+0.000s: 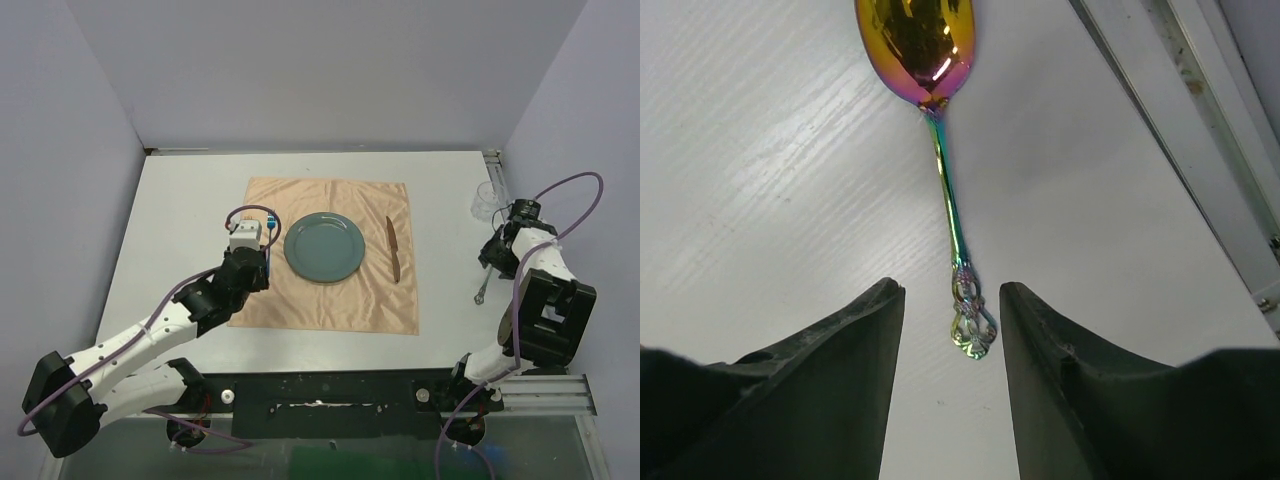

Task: Set the dinner table for one person
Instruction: Place the knife on the napkin.

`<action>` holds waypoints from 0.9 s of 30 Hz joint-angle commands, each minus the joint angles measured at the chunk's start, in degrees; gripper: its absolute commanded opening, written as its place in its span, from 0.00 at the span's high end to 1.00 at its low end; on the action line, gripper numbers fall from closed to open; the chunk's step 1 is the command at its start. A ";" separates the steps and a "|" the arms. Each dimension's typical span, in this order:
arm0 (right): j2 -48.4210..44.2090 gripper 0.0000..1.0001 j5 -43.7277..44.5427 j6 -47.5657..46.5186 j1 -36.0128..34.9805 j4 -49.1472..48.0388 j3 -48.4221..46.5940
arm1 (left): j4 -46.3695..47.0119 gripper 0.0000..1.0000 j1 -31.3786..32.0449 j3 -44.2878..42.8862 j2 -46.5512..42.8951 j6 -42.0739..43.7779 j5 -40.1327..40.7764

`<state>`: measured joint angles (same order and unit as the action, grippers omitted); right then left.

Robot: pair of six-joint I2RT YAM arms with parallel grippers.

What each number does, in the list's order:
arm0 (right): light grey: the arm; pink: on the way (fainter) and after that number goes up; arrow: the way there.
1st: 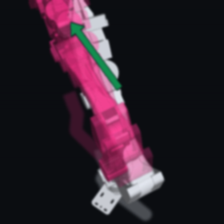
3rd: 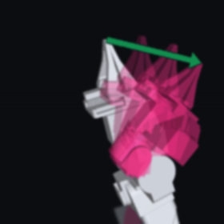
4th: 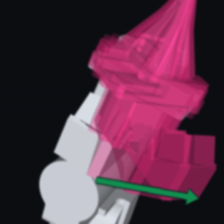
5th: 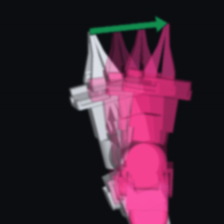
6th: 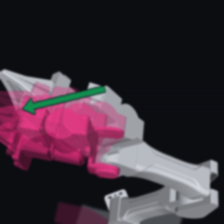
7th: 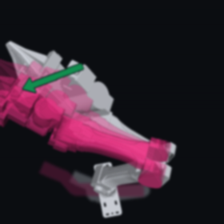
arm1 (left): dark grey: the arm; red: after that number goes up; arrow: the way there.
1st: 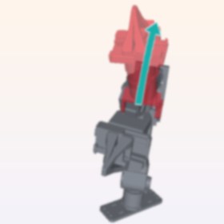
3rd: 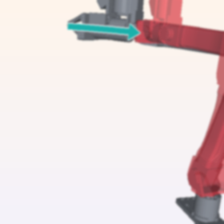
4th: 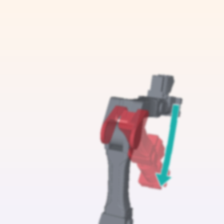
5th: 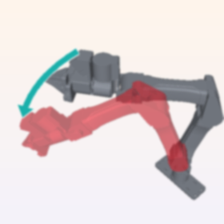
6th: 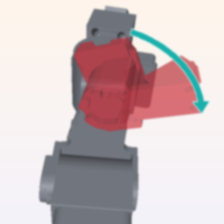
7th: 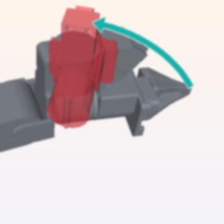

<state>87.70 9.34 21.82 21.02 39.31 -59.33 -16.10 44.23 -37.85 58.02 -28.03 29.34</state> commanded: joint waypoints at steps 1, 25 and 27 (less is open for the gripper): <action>3.05 0.56 -3.18 1.34 0.34 -6.23 -0.34 | 4.17 0.70 0.24 -0.05 -0.05 0.70 1.09; 10.92 0.66 -0.22 0.15 0.48 -7.99 -0.87 | 4.14 0.69 0.33 -0.30 3.11 1.48 2.24; 10.94 0.66 -0.20 0.15 0.54 -7.85 -0.72 | 4.23 0.69 0.33 -0.30 3.23 1.50 2.21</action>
<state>98.26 7.07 22.72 21.04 31.70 -59.31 -15.16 44.23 -37.30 61.10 -27.55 30.33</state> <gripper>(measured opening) 0.342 0.305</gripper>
